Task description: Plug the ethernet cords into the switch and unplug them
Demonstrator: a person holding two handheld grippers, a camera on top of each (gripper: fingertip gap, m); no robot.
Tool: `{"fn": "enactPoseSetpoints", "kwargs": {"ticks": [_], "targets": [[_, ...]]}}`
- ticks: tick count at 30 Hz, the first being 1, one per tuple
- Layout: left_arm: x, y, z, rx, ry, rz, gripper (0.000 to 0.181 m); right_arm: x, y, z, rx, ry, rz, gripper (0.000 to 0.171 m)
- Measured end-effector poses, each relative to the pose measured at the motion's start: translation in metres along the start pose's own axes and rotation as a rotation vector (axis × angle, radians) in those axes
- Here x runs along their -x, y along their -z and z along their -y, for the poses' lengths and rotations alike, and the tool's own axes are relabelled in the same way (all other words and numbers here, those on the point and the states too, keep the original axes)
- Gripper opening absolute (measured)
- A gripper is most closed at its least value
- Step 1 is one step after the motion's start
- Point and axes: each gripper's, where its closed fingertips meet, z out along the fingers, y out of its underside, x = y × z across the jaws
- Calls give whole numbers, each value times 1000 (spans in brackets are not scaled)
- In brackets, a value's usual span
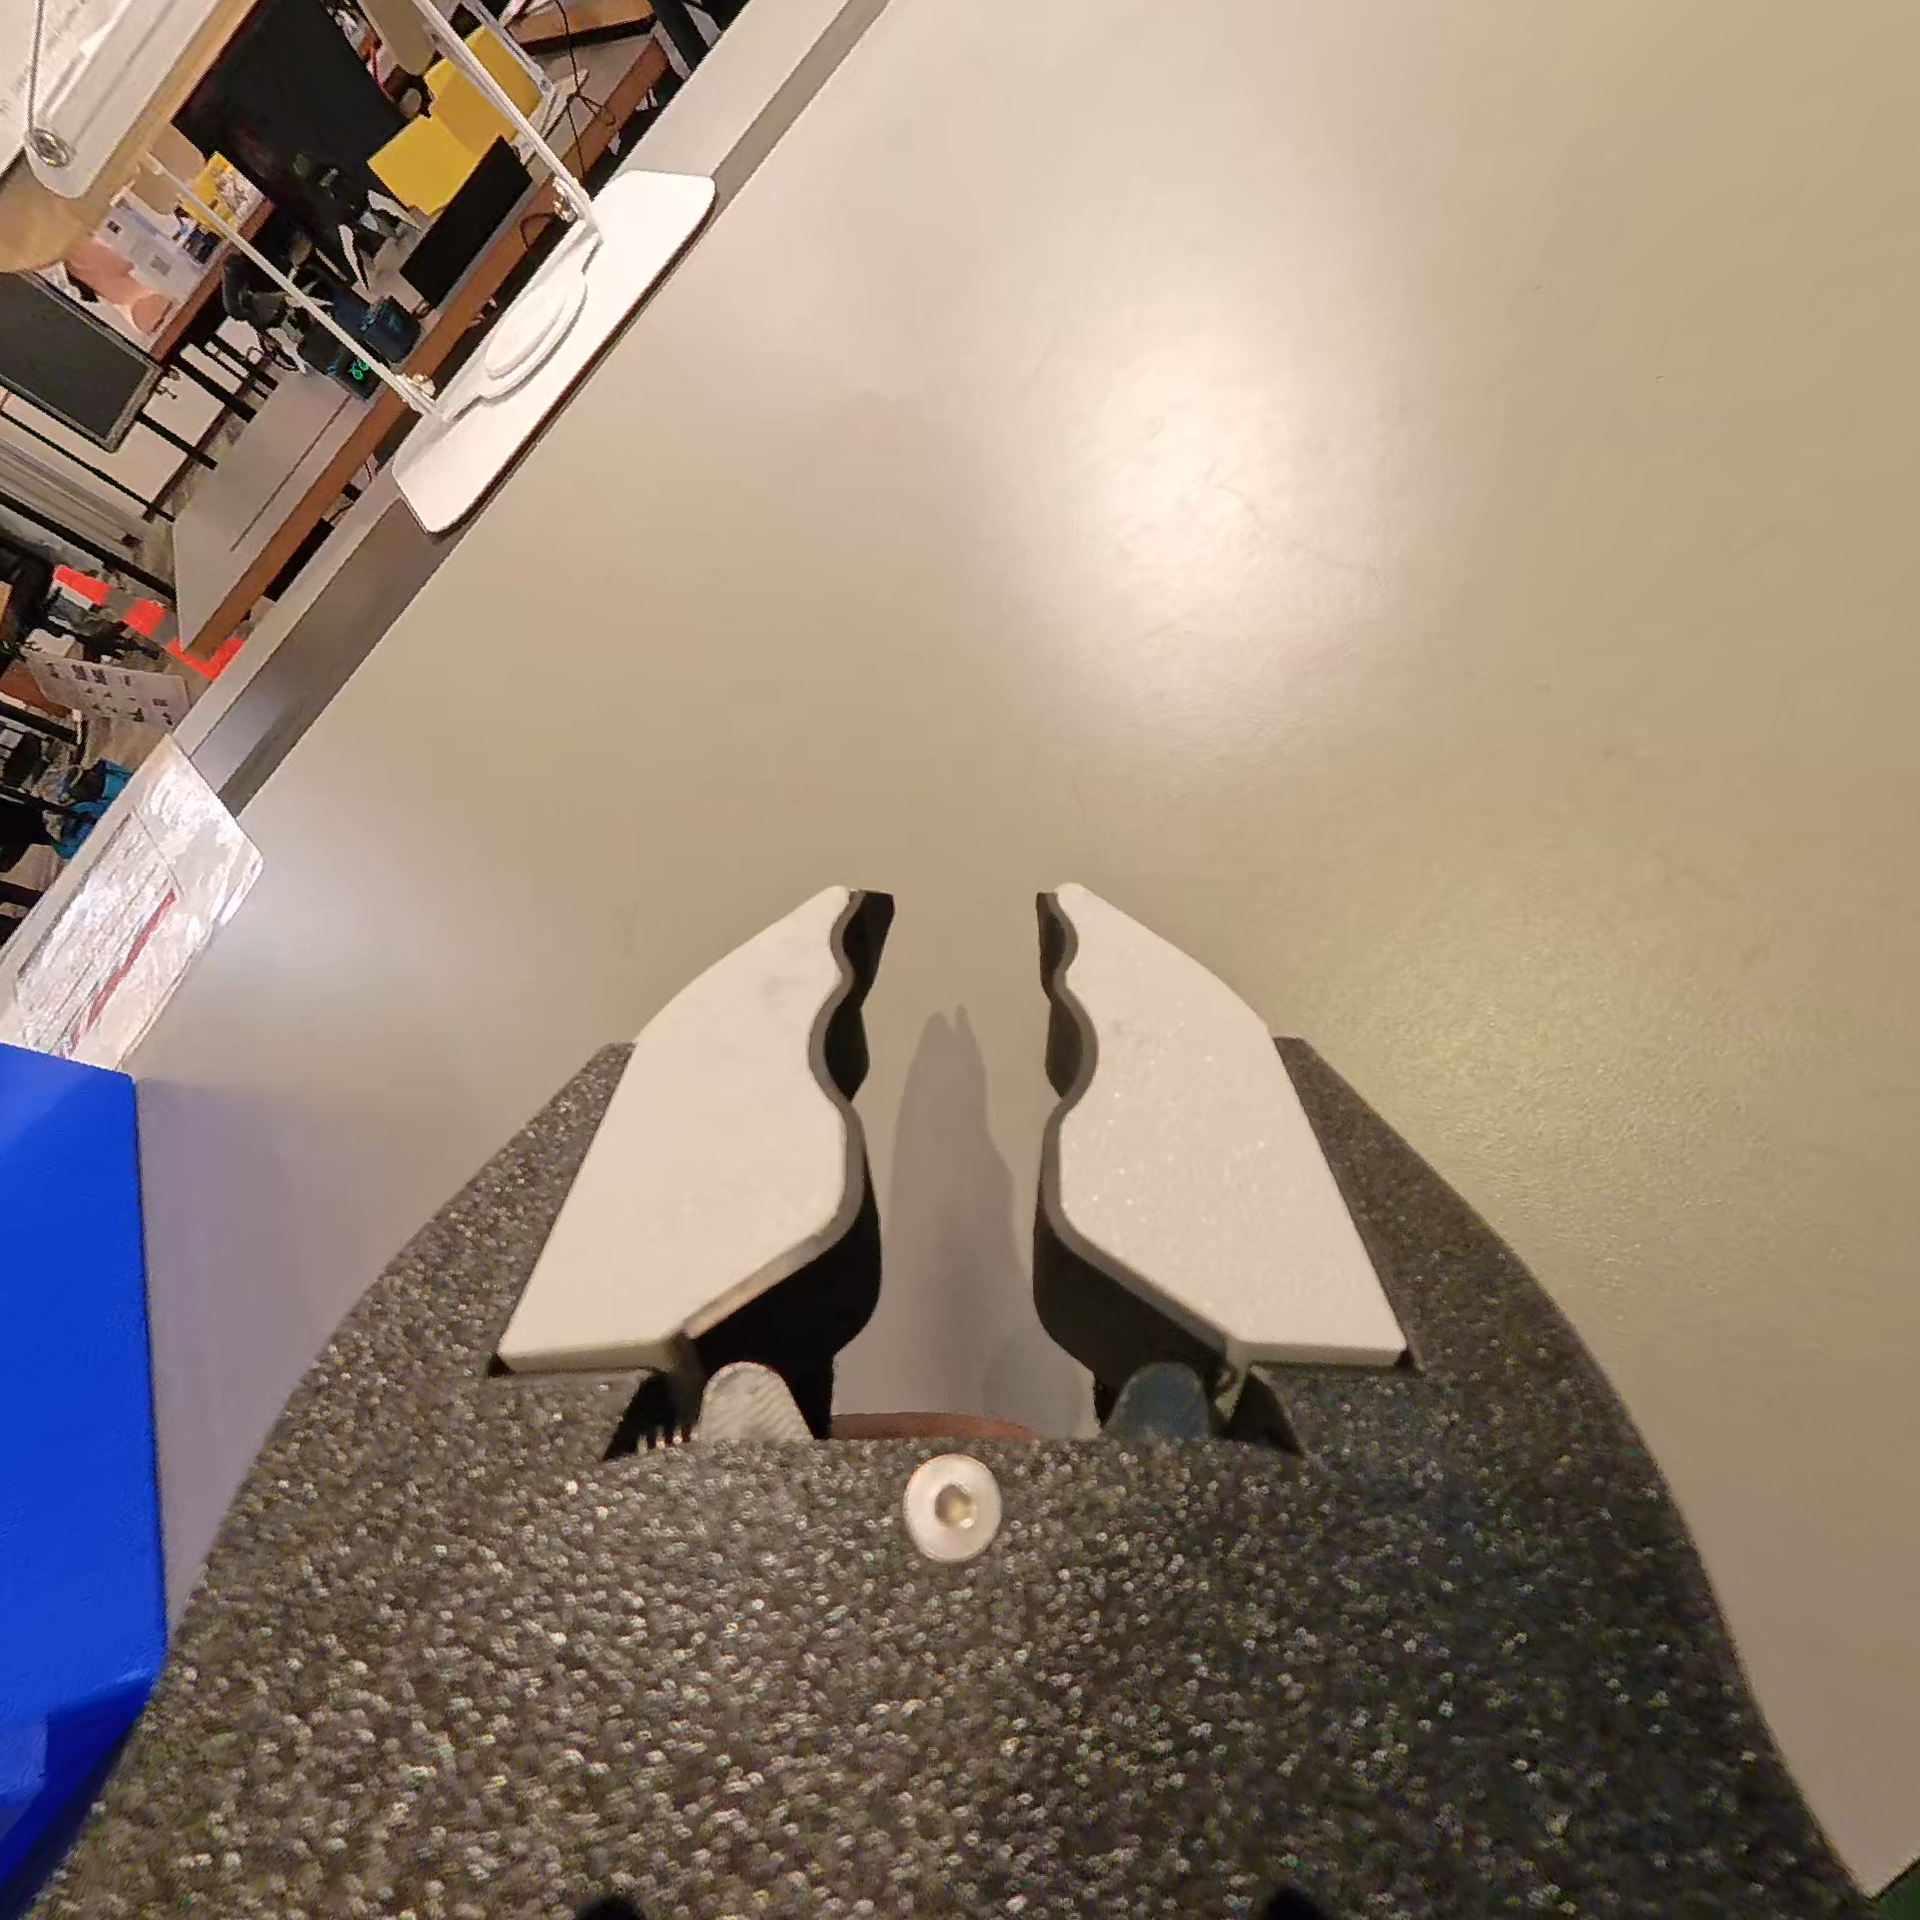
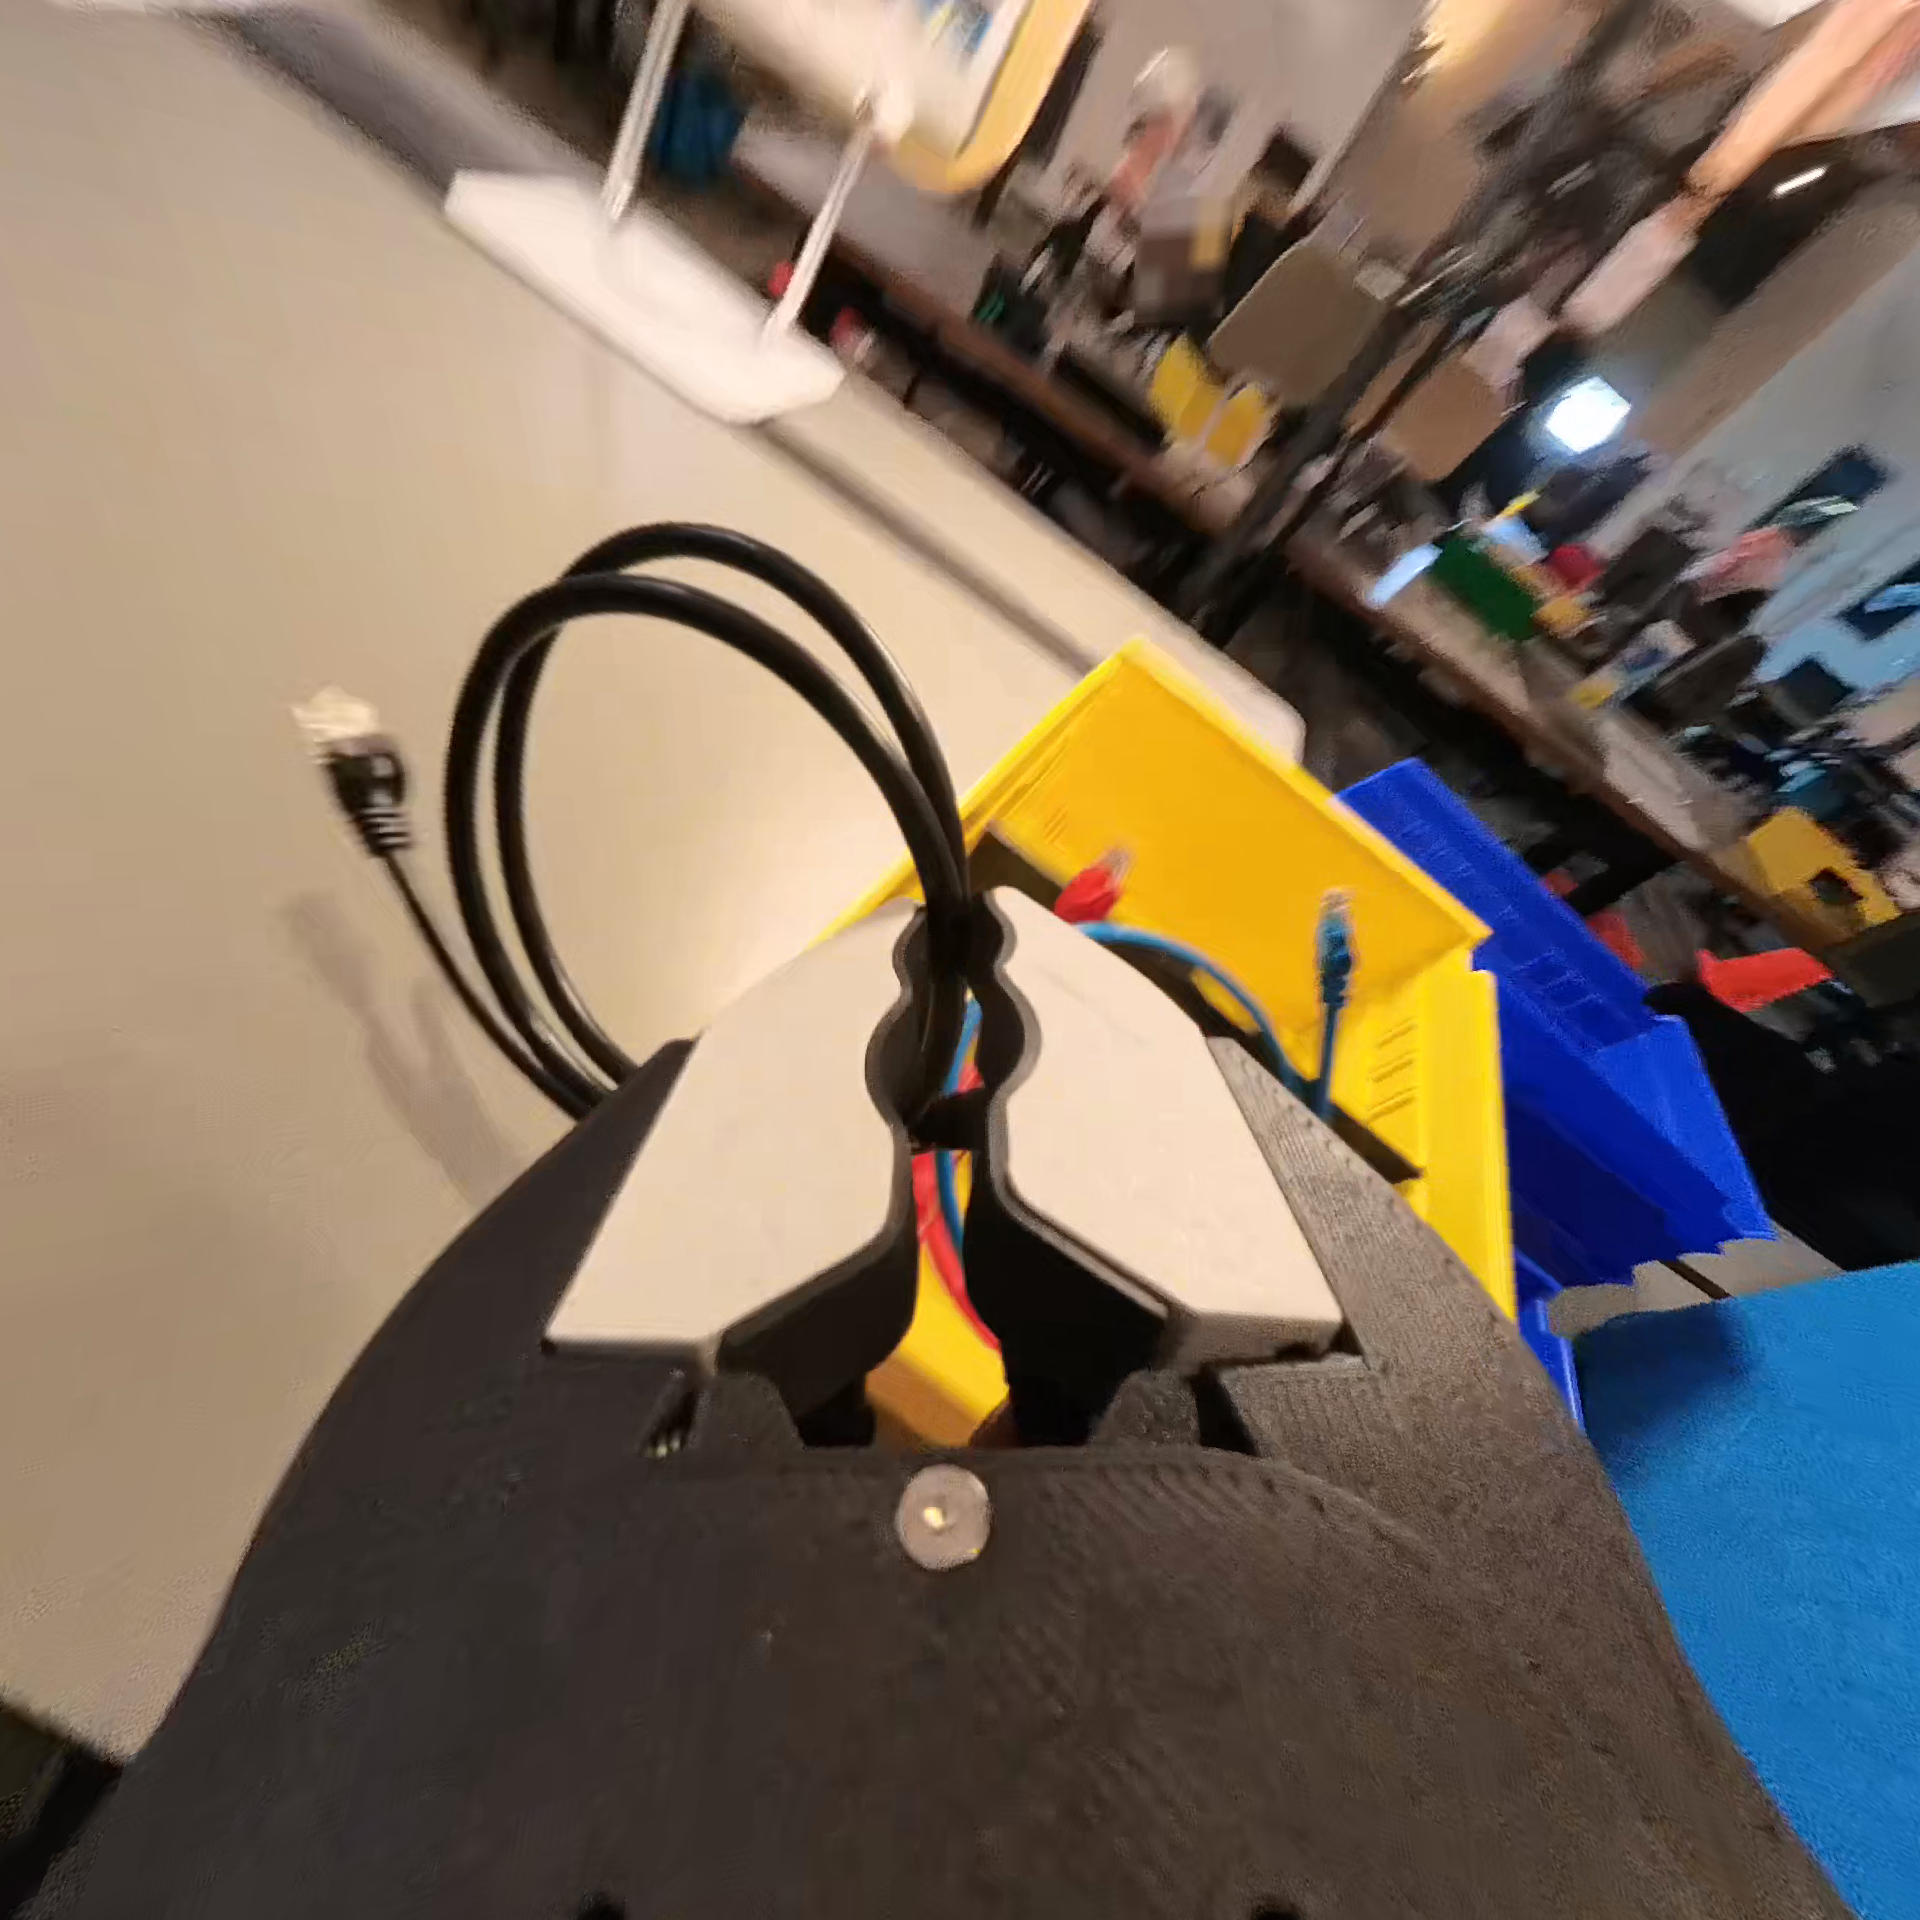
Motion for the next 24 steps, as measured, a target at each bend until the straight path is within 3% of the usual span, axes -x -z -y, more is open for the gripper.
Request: {"fn": "enactPoseSetpoints", "kwargs": {"ticks": [1, 3, 5, 9, 12, 14, 17, 20, 24], "targets": [[0, 0, 0, 0, -2, 2, 31, -12, 5, 12, -66, -55, -58, 7], [0, 0, 0, 0, -7, 6, 31, -39, 18, 25, -182, -207, -162, 6], [0, 0, 0, 2, -13, 11, 31, -66, 27, 15, -208, -388, -270, 6], [0, -1, 0, 6, -21, 17, 31, -99, 17, -68, 115, -520, -477, 8], [0, -1, -1, 9, -21, 18, 31, -91, -3, -110, 296, -511, -419, 31], [0, -1, -1, 11, -18, 18, 31, -90, -4, -97, 244, -498, -413, 37], [0, -1, -1, 11, -13, 12, 31, -83, 2, -49, 76, -394, -382, 37], [1, 0, 0, -2, 6, 4, 33, -45, -5, -12, -20, -332, -189, 39], [5, 4, 4, -38, 52, -3, 42, -2, -20, 0, 7, -310, -7, 52]]}}
